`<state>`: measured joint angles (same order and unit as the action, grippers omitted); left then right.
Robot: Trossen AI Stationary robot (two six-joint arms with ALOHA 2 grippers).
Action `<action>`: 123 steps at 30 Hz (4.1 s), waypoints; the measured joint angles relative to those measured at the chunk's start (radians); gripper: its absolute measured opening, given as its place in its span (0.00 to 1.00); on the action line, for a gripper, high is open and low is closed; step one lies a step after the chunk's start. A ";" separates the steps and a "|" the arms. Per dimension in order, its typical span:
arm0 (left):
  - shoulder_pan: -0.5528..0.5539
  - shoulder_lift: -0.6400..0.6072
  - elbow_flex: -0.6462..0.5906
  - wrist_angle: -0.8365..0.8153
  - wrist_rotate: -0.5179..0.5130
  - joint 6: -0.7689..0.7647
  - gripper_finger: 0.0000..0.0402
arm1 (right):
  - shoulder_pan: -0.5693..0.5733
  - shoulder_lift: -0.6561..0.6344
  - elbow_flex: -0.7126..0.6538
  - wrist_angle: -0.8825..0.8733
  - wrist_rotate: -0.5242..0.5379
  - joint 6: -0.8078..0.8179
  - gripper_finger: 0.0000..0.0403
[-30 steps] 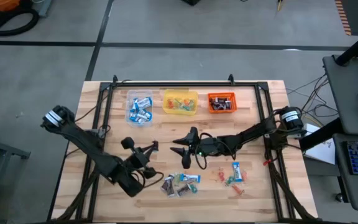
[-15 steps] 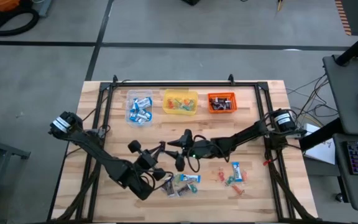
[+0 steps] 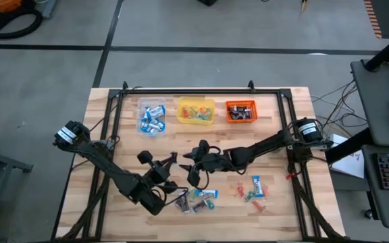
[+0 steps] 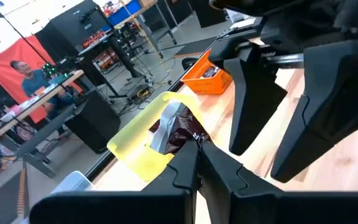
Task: Sort candy
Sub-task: Put the left black chocolate into the orange bin, then put the red gummy into the yellow bin
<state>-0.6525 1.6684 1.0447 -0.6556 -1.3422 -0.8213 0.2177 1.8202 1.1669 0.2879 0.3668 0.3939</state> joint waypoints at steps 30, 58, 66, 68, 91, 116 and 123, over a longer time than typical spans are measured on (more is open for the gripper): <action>0.003 0.003 -0.035 0.273 -0.034 -0.062 0.00 | 0.006 0.003 0.021 0.106 0.000 0.020 0.50; 0.001 -0.237 -0.036 0.010 0.102 -0.022 0.30 | -0.124 -0.147 0.020 -0.433 0.060 0.014 0.04; -0.026 -0.326 -0.041 -0.059 0.106 -0.022 0.30 | -0.396 -0.311 0.020 -1.005 0.141 0.121 0.04; -0.030 -0.327 -0.041 -0.063 0.106 -0.021 0.30 | -0.479 -0.336 0.020 -1.114 0.133 0.152 0.04; -0.031 -0.292 -0.050 -0.065 0.110 -0.029 0.30 | -0.792 -0.257 -0.003 -1.240 -0.078 0.129 0.29; -0.035 -0.260 -0.060 -0.063 0.478 0.193 0.29 | -0.354 -0.342 0.057 -1.286 -0.266 0.252 0.33; -0.042 -0.324 -0.091 -0.009 0.497 0.374 0.28 | -0.258 -0.245 0.043 -1.582 -0.289 0.391 0.33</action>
<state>-0.6941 1.3440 0.9538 -0.6650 -0.8451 -0.4475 -0.0407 1.5749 1.2103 -1.2945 0.0780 0.7847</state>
